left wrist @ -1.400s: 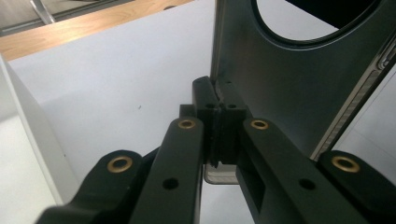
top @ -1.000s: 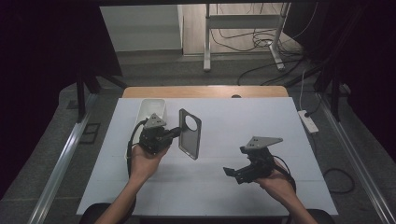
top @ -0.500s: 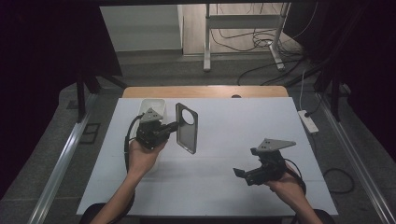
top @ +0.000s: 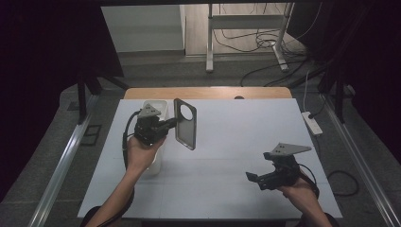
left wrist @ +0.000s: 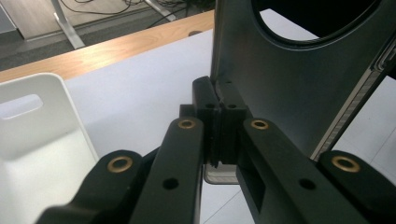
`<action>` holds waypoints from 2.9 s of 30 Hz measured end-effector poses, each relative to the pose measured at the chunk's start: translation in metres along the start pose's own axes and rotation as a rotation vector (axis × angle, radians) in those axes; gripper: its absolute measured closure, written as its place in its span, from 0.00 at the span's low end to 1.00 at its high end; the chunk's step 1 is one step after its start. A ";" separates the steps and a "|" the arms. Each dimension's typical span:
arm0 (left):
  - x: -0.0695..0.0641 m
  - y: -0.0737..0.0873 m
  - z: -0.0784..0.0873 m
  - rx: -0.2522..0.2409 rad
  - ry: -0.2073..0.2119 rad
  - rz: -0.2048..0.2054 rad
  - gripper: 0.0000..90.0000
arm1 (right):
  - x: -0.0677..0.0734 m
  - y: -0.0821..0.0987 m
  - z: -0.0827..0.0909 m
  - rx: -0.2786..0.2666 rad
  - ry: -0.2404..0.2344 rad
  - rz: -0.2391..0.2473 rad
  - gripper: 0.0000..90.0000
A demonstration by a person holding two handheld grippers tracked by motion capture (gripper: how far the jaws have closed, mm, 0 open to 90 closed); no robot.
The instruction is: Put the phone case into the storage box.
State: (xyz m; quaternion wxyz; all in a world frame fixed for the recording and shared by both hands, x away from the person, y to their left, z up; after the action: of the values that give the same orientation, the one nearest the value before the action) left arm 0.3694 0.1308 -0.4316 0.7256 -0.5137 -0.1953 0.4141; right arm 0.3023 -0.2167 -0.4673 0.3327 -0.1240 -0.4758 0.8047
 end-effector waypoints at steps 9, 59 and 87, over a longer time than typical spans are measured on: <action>0.008 -0.005 0.003 -0.005 -0.014 0.010 0.99 | -0.007 0.005 0.010 -0.002 0.028 -0.003 0.00; 0.068 -0.029 0.006 -0.004 -0.163 0.051 0.99 | -0.047 0.047 0.059 -0.010 0.211 -0.103 0.00; 0.108 -0.033 0.002 0.007 -0.262 0.080 0.99 | -0.048 0.048 0.060 -0.013 0.224 -0.106 0.01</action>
State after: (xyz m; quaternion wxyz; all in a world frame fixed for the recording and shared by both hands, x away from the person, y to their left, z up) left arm 0.4441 0.2143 -0.4167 0.6785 -0.4603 -0.2663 0.5068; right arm 0.2870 -0.3043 -0.4827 0.4250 -0.1897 -0.4467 0.7641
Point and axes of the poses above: each handheld gripper's, and its own axes: z roughly backward along the jaws, y roughly out of its underside, x roughly to its left, the point moved 5 cm from there along -z, roughly forward along the jaws, and after that the axes turned 8 degrees about -x, right-handed, at the moved point
